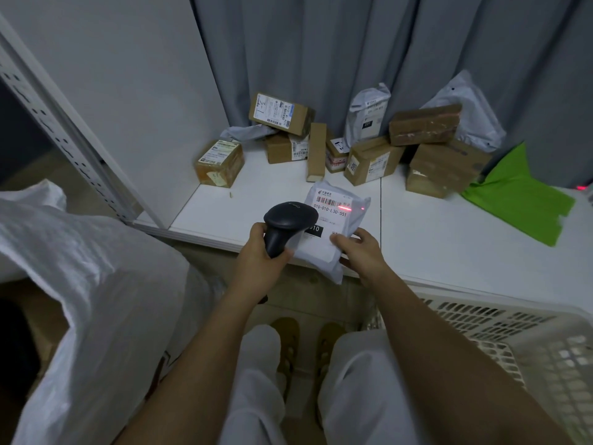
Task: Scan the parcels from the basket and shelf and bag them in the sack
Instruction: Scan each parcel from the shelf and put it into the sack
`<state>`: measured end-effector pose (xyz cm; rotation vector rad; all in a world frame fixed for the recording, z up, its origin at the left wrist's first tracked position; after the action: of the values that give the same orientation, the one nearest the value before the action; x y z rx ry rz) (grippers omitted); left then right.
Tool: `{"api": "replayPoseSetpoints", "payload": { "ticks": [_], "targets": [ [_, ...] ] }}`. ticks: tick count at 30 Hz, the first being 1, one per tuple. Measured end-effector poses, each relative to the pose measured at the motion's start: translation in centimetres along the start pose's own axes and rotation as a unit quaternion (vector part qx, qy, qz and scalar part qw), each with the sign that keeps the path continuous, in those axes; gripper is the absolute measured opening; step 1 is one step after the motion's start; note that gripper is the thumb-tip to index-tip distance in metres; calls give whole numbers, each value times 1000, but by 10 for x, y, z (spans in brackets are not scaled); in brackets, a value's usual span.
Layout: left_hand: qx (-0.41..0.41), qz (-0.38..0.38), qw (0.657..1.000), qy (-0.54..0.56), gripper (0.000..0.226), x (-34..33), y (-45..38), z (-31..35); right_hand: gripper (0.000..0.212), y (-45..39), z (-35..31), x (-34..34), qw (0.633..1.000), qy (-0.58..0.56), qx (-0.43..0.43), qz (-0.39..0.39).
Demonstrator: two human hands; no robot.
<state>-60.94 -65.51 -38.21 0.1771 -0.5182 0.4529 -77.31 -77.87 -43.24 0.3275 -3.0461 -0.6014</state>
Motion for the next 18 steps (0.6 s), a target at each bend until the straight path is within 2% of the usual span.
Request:
{"api": "replayPoseSetpoints", "payload": {
  "ticks": [11,15,18],
  "targets": [
    [3,35,999,15,41,-2,0,3,41,11,-9,-7,999,-24,29,-16],
    [-9,84,996,44,37,2,14,21,47,35,-23,-17,997,-19,77,-15],
    [-24,123,991,56,36,18,34,37,43,64,-45,-25,992,-53,116,-22]
  ]
}}
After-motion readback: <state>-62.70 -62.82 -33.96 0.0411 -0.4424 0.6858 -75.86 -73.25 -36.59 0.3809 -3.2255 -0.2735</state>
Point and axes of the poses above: each hand's wrist, its own y-axis away from the middle knuckle, its own x-axis out of the back of the hand, z = x × y, the point moved 3 cm from there along -y, towards the middle knuckle, and after that the axes turned 7 degrees about -y, right-handed, at the moved point
